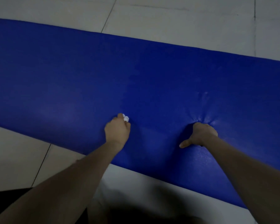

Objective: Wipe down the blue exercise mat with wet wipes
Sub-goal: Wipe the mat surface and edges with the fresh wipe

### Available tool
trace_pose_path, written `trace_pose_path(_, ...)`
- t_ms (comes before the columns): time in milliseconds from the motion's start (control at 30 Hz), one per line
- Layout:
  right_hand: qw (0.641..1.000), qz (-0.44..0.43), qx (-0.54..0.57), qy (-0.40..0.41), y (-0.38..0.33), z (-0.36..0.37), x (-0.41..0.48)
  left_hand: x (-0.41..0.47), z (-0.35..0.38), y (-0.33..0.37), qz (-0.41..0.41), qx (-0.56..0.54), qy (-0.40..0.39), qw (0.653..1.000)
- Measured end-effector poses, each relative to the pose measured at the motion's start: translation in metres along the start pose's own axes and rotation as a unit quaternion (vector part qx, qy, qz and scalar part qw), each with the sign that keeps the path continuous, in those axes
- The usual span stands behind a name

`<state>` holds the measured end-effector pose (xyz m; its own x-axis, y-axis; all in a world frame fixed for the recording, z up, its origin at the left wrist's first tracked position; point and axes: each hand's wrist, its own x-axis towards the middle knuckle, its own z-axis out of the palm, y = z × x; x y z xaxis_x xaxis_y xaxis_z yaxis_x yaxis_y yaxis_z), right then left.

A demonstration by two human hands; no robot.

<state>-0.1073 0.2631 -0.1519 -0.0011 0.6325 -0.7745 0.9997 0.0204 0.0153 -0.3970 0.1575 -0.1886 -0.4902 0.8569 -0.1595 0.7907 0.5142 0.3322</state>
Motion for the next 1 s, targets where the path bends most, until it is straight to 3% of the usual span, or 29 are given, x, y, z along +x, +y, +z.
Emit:
trace_pose_path(167,1.0,-0.006,-0.003,0.003,0.001,0.0,0.002,-0.048,0.033,0.069,0.089,0.006,-0.015,0.996)
trace_pose_path(267,1.0,-0.009,-0.01,0.008,0.002,0.003,0.005,-0.083,0.054,0.113,0.186,0.057,-0.03,0.98)
trace_pose_path(433,1.0,-0.016,-0.002,-0.005,0.0,0.003,0.009,-0.081,0.054,0.116,0.299,0.16,-0.031,0.94)
trace_pose_path(533,1.0,-0.021,0.003,-0.001,0.003,0.003,0.01,-0.058,0.042,0.088,0.268,0.157,-0.014,0.95)
trace_pose_path(833,1.0,-0.025,-0.012,-0.004,0.007,0.003,0.01,-0.005,-0.012,-0.031,0.017,0.117,0.032,0.992)
trace_pose_path(1000,0.999,-0.03,-0.013,0.0,0.008,0.004,0.01,-0.031,0.005,-0.008,0.025,0.031,0.026,0.999)
